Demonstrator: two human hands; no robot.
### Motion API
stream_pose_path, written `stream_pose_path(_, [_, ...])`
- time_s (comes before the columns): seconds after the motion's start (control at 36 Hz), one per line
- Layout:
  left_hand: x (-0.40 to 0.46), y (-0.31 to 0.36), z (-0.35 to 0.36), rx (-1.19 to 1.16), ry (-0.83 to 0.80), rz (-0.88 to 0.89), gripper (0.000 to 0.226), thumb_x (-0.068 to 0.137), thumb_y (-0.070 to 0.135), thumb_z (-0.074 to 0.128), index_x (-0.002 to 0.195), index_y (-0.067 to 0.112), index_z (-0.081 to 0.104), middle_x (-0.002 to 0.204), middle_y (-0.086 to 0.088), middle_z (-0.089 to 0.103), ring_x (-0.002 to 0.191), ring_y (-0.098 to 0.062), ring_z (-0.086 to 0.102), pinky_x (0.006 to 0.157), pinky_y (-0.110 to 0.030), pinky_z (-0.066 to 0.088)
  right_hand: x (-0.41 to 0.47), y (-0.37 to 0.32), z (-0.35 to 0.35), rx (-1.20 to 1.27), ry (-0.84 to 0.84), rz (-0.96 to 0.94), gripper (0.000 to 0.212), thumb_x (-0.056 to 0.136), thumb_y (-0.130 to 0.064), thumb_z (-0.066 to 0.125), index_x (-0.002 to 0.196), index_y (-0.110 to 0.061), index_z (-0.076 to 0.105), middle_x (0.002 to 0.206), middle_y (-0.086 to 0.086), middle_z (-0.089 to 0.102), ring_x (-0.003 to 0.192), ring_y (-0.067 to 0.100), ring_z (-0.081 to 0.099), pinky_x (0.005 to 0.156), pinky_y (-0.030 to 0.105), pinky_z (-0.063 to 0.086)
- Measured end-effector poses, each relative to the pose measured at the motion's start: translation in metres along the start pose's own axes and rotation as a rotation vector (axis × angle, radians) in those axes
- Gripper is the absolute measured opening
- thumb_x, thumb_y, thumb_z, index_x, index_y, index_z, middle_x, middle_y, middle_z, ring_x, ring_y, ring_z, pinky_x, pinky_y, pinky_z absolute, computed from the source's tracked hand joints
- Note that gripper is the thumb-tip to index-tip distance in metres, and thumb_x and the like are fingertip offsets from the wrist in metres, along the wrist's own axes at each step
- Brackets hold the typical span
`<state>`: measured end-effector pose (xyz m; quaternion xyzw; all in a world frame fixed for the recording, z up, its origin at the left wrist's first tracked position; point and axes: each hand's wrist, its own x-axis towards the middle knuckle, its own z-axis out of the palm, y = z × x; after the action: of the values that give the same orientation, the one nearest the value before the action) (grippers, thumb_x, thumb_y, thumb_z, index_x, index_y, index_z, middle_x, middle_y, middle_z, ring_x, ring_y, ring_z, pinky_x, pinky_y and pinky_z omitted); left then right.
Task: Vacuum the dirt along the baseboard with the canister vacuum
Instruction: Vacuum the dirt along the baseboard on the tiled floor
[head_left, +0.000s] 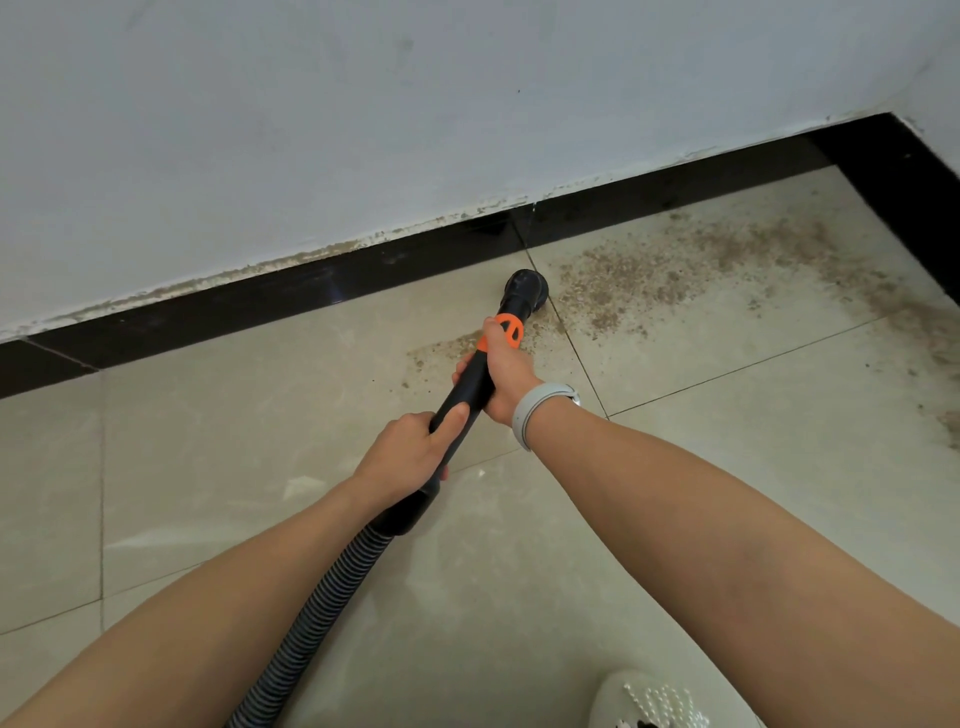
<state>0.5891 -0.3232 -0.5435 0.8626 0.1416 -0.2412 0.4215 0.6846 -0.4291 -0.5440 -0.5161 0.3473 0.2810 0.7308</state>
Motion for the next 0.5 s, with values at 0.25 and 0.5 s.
stream_pose_path(0.25, [0.004,0.012,0.007,-0.023,-0.014,0.019,0.054,0.097,0.057,0.036,0.077,0.011,0.056,0.066,-0.006,0.071,0.054,-0.02,0.063,0.07,-0.036,0.056,0.0,-0.011,-0.012,-0.025,0.007,-0.011,0.031,0.095,-0.037,0.057,0.091,-0.008,0.049,0.058,0.008,0.055,0.053,0.022,0.055,0.063,0.036,0.054])
stream_pose_path(0.5, [-0.002,0.002,0.001,-0.055,0.012,0.006,0.052,0.097,0.055,0.037,0.076,0.012,0.057,0.067,-0.006,0.071,0.061,-0.021,0.066,0.069,-0.033,0.053,-0.005,-0.006,-0.001,-0.046,0.006,-0.008,0.029,0.096,-0.034,0.055,0.092,-0.006,0.049,0.065,0.01,0.052,0.054,0.022,0.054,0.059,0.034,0.054])
